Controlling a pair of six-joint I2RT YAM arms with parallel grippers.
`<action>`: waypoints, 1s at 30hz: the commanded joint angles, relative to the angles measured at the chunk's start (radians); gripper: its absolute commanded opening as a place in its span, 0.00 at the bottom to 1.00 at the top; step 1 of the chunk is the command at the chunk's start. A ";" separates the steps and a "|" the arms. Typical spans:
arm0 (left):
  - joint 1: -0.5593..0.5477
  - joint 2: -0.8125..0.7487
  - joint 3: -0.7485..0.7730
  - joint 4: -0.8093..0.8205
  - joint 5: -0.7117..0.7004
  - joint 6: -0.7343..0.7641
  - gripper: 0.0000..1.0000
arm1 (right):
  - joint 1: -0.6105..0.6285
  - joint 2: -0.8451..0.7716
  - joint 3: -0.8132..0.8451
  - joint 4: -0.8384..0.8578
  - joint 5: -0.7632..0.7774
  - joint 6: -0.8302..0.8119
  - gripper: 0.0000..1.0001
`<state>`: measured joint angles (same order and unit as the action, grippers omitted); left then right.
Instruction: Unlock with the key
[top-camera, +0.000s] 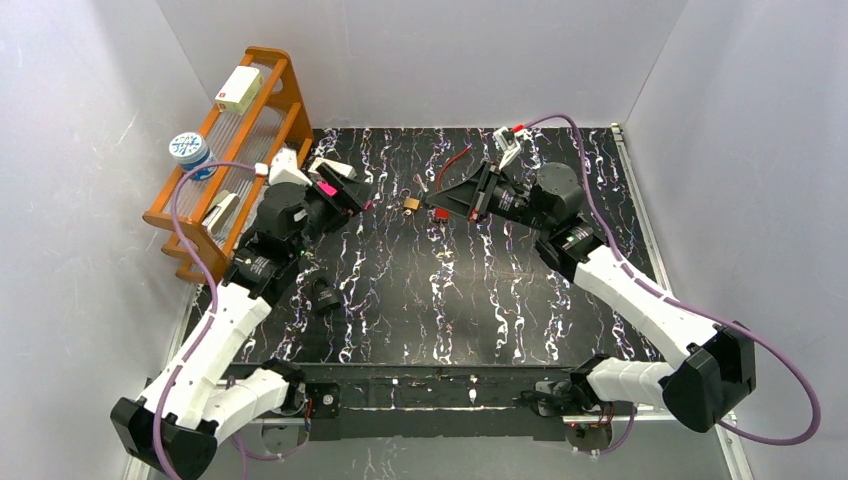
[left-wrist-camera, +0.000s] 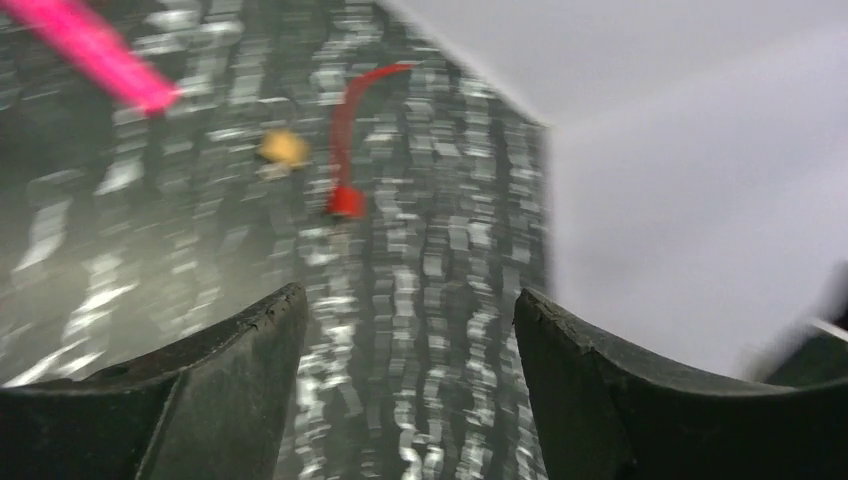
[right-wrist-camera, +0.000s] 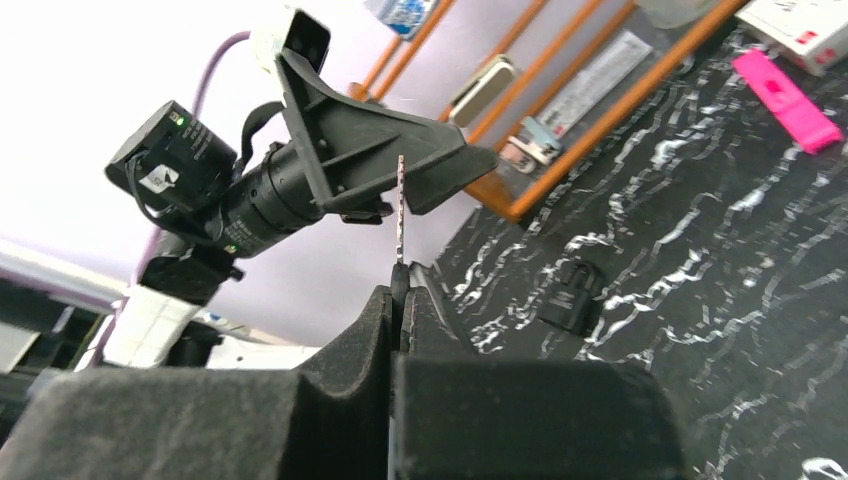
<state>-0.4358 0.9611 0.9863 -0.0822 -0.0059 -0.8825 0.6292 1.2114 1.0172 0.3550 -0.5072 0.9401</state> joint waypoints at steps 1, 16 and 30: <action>0.002 0.008 0.036 -0.547 -0.466 -0.044 0.74 | 0.000 -0.051 -0.008 -0.135 0.126 -0.102 0.01; 0.008 0.061 -0.277 -0.586 -0.378 -0.020 0.98 | -0.001 -0.028 -0.031 -0.203 0.146 -0.110 0.01; 0.132 0.436 -0.187 -0.523 -0.210 0.237 0.95 | -0.002 -0.036 -0.029 -0.210 0.127 -0.127 0.01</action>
<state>-0.3363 1.3445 0.7456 -0.5995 -0.2699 -0.7261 0.6292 1.1847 0.9836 0.1284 -0.3767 0.8326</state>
